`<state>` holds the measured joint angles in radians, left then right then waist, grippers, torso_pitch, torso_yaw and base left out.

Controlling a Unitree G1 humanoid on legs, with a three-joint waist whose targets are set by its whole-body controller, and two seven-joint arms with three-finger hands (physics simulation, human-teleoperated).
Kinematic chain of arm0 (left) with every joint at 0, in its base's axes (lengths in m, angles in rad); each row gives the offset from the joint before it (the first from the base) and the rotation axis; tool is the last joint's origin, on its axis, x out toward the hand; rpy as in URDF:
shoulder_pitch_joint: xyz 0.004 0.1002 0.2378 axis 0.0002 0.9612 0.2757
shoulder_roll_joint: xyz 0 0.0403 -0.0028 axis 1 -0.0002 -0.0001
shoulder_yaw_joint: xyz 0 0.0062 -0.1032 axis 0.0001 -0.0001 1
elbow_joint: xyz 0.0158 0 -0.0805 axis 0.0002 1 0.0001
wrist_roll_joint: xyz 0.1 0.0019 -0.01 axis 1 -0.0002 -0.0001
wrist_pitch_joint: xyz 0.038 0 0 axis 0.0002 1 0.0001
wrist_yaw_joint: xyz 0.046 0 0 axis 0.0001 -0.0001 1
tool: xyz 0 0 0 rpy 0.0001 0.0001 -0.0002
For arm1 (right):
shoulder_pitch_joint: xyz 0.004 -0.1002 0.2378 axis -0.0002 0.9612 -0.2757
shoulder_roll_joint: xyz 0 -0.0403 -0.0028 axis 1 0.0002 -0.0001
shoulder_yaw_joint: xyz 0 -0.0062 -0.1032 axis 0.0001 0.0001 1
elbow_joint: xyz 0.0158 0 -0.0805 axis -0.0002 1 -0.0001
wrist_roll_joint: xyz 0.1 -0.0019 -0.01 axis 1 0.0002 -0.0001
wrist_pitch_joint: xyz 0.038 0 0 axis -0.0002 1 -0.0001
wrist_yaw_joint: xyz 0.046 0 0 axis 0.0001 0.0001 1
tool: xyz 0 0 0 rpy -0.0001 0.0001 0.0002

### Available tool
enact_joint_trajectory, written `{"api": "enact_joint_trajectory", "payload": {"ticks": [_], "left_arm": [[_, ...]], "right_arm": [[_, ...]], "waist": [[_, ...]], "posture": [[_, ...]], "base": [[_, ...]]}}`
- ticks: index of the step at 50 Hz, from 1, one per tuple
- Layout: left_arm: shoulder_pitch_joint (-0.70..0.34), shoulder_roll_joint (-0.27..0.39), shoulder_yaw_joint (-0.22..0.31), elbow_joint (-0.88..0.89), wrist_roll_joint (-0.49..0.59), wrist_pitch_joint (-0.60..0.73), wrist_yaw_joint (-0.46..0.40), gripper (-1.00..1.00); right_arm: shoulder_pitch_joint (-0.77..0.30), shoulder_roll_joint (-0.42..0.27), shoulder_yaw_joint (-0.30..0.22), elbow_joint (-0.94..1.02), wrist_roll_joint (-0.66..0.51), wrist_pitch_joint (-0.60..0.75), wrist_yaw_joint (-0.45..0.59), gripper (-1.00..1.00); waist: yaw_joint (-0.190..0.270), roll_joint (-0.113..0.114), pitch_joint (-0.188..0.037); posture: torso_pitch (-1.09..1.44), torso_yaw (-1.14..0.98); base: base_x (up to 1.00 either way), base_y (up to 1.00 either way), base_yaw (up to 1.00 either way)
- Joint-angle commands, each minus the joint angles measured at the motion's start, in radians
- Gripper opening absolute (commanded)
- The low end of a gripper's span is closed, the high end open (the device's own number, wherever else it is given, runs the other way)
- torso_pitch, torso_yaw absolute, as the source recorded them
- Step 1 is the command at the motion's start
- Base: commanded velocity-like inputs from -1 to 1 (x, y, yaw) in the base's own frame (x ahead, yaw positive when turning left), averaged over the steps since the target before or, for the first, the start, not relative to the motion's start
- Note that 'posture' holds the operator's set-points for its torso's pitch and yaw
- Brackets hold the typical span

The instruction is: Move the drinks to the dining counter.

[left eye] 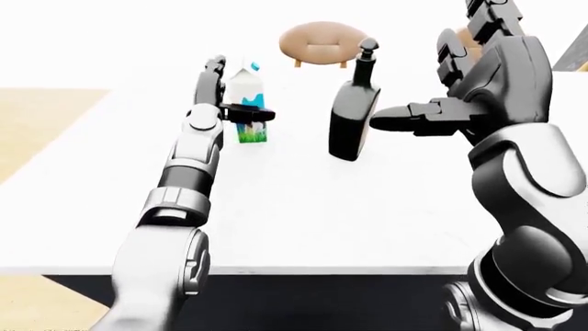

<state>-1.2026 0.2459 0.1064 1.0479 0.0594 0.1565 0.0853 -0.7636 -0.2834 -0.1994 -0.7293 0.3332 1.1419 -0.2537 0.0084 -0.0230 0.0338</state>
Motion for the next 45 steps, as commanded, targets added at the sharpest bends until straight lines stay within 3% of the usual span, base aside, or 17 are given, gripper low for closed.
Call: {"api": "enact_joint_trajectory", "payload": {"ticks": [1, 11, 15, 22, 28, 31, 34, 41, 45], "left_arm": [[-0.043, 0.011, 0.001, -0.044, 0.001, -0.031, -0.001, 0.98], [-0.004, 0.033, 0.006, -0.189, -0.01, 0.057, -0.027, 1.0], [0.047, 0.067, 0.017, -0.35, -0.02, 0.161, -0.06, 1.0], [0.185, 0.131, 0.049, -0.808, -0.034, 0.452, -0.134, 1.0], [0.259, 0.204, 0.089, -1.054, -0.028, 0.617, -0.201, 1.0], [0.251, 0.241, 0.126, -1.128, -0.039, 0.684, -0.22, 1.0], [0.281, 0.297, 0.186, -1.282, -0.077, 0.797, -0.238, 1.0], [0.318, 0.42, 0.287, -1.445, -0.183, 0.926, -0.244, 1.0], [0.416, 0.463, 0.393, -1.524, -0.259, 0.946, -0.227, 1.0]], "right_arm": [[-0.021, -0.008, -0.008, -0.013, -0.008, -0.038, 0.002, 1.0], [-0.046, -0.024, -0.033, -0.028, 0.008, 0.0, 0.003, 1.0], [-0.073, -0.055, -0.072, -0.028, 0.036, 0.028, 0.0, 1.0], [-0.087, -0.117, -0.151, -0.054, 0.118, 0.074, -0.028, 1.0], [-0.078, -0.226, -0.235, -0.051, 0.226, 0.09, -0.05, 1.0], [-0.043, -0.272, -0.26, -0.053, 0.273, 0.071, -0.064, 1.0], [0.013, -0.338, -0.339, -0.055, 0.34, 0.056, -0.062, 1.0], [0.104, -0.5, -0.474, -0.009, 0.547, -0.002, -0.151, 1.0], [0.192, -0.593, -0.532, 0.017, 0.656, -0.083, -0.21, 1.0]], "waist": [[0.0, 0.001, -0.029], [-0.001, 0.002, -0.03], [-0.003, 0.004, -0.028], [-0.006, 0.008, -0.02], [-0.003, 0.008, -0.013], [-0.001, 0.006, -0.009], [-0.002, 0.003, -0.006], [-0.001, -0.002, 0.008], [0.001, -0.003, 0.016]], "posture": [[0.0, 0.0], [0.0, 0.0], [0.0, 0.0], [0.0, 0.0], [0.0, 0.0], [0.0, 0.0], [0.0, 0.0], [0.0, 0.0], [0.0, 0.0]], "base": [[0.0, 0.0, 0.0], [0.0, 0.0, 0.0], [0.0, 0.0, 0.0], [0.0, 0.0, 0.0], [0.0, 0.0, 0.0], [0.0, 0.0, 0.0], [0.0, 0.0, 0.0], [0.0, 0.0, 0.0], [0.0, 0.0, 0.0]]}}
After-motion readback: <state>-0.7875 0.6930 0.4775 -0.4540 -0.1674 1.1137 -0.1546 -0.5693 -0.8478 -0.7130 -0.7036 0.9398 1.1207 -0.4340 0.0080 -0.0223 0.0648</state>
